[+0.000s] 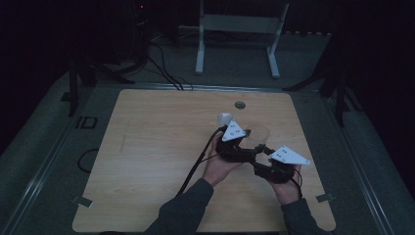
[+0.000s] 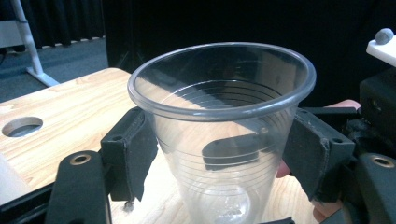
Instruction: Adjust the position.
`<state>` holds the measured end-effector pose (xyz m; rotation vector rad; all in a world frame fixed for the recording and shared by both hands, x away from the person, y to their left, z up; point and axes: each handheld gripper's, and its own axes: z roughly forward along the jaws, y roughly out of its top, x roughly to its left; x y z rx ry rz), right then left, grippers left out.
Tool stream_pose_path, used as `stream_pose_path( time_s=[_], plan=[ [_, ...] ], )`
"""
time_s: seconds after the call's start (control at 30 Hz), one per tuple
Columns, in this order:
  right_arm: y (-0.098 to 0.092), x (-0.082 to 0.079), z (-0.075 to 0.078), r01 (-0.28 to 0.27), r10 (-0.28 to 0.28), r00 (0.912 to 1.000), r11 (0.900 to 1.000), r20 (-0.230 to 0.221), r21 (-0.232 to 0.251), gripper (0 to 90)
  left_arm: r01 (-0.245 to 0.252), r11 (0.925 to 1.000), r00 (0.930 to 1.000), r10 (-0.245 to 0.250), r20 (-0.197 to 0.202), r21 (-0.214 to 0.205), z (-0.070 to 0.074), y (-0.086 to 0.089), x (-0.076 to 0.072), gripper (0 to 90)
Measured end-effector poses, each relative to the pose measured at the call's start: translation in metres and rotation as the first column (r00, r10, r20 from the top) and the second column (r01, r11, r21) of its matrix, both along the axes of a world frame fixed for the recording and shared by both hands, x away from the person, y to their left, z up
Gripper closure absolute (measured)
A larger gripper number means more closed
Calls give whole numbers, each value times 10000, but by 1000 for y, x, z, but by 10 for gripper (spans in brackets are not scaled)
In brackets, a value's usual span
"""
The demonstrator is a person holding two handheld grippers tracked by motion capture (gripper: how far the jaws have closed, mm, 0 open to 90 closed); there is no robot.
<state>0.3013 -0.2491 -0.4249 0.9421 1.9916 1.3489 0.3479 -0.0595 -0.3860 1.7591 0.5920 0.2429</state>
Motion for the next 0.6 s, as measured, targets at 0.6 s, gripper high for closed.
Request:
stream_pose_path(
  time_s=[0.6],
  plan=[
    [3, -3, -3, -187, 190, 9997, 9996, 161, -209, 408, 164, 9982, 9990, -188, -416, -571, 2, -1, 3, 257]
  ],
)
